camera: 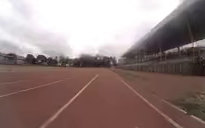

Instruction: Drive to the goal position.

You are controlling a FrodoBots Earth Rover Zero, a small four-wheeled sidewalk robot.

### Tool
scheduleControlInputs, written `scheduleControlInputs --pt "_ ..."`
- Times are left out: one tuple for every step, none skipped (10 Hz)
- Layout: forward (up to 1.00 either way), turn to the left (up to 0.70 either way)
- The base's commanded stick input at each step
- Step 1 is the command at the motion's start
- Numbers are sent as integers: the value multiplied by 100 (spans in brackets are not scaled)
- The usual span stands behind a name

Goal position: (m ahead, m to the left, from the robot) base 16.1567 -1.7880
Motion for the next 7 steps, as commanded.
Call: scheduleControlInputs --pt "70 0" --pt "70 0" --pt "70 -8" --pt "70 -17" --pt "70 -25" --pt "70 -25" --pt "70 -15"
